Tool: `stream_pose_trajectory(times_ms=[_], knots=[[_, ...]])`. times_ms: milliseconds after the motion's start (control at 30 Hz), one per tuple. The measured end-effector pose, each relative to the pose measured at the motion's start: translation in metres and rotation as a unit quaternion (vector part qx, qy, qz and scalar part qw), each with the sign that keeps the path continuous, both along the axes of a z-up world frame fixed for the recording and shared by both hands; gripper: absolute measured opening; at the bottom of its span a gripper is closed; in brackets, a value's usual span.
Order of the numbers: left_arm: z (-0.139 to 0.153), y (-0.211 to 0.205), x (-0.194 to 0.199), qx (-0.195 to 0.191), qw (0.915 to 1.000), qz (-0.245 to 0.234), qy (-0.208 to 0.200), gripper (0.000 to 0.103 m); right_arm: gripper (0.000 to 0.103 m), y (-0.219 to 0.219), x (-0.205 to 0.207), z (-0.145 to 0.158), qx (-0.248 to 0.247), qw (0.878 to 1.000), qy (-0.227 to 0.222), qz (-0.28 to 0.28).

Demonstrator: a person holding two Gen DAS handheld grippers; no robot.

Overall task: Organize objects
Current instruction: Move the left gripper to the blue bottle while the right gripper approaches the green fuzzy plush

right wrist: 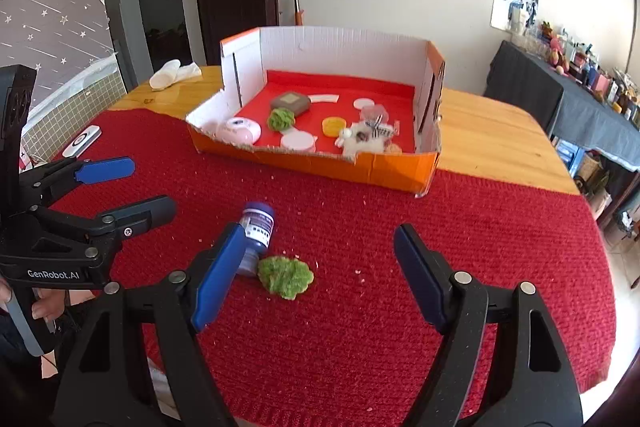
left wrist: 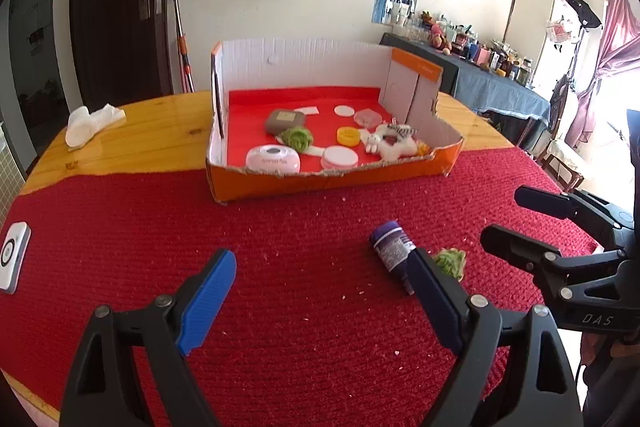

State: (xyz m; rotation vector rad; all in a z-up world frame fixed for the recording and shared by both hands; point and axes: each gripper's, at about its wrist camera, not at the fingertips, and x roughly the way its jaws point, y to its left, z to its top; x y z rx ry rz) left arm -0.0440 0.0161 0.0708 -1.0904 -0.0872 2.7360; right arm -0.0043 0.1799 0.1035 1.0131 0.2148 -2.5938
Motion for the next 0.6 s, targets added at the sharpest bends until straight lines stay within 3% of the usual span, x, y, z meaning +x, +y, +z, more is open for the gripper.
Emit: stream_pose_trajectory(times_ms=[200, 600], knots=[[-0.016, 0.0, -0.005, 0.003, 0.9998, -0.002, -0.02, 0.089, 0.076, 0.002, -0.006, -0.026, -0.004, 0.999, -0.034, 0.003], [-0.032, -0.003, -0.013, 0.007, 0.9987, -0.005, -0.051, 0.089, 0.076, -0.001, -0.017, -0.05, 0.004, 0.998, -0.065, 0.014]])
